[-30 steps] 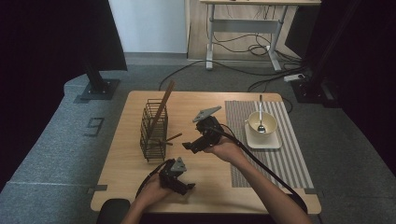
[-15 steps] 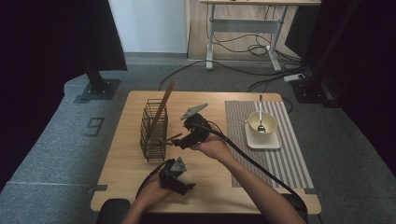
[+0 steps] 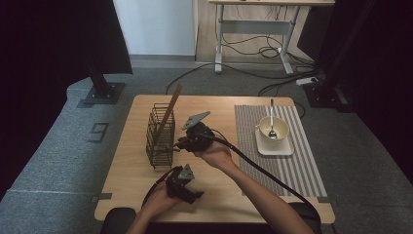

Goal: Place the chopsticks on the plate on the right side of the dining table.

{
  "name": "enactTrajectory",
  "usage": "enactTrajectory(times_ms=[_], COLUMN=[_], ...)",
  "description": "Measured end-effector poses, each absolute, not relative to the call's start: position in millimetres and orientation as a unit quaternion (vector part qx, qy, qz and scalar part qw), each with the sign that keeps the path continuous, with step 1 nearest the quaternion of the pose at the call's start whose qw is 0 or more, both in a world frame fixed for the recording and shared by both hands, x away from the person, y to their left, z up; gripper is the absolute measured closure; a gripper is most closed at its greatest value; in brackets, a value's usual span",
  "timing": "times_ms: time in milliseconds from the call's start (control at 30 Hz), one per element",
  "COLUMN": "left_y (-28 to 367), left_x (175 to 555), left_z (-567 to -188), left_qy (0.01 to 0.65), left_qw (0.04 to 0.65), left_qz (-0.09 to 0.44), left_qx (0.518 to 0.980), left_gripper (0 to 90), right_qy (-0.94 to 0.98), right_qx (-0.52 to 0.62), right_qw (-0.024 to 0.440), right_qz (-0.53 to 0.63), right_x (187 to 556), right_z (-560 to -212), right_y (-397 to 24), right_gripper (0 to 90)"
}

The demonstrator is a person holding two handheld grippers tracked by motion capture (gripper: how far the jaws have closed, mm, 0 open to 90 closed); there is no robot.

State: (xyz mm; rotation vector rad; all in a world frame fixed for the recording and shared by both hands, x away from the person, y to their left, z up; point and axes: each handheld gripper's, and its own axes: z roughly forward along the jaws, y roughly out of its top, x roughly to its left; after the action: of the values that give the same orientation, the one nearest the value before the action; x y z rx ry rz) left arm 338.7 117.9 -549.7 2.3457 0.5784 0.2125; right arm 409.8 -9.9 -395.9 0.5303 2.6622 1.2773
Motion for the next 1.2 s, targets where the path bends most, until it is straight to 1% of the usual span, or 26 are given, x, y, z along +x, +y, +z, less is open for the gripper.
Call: enactTrajectory(times_ms=[67,100,700,1200], left_y=[117.9,118.2,118.3,118.3], left_x=[338.7,338.9,338.5,338.3], left_z=[-549.7,-549.5,-549.5,-549.7], left_qy=[0.223,0.221,0.223,0.224], left_qw=[0.35,0.348,0.348,0.348], left_qz=[0.082,0.082,0.083,0.084], left_qx=[0.906,0.907,0.907,0.906], left_gripper=[7.6,7.5,7.6,7.6], right_qy=[0.885,0.885,0.883,0.878], right_qx=[0.171,0.169,0.162,0.161], right_qw=[0.071,0.069,0.063,0.07], right_qz=[0.426,0.427,0.436,0.445], right_x=[409.4,409.3,402.9,392.3], right_z=[-394.9,-394.2,-367.0,-340.0], right_y=[-10.0,-10.1,-29.2,-53.6], right_gripper=[82.5,82.8,82.9,82.9])
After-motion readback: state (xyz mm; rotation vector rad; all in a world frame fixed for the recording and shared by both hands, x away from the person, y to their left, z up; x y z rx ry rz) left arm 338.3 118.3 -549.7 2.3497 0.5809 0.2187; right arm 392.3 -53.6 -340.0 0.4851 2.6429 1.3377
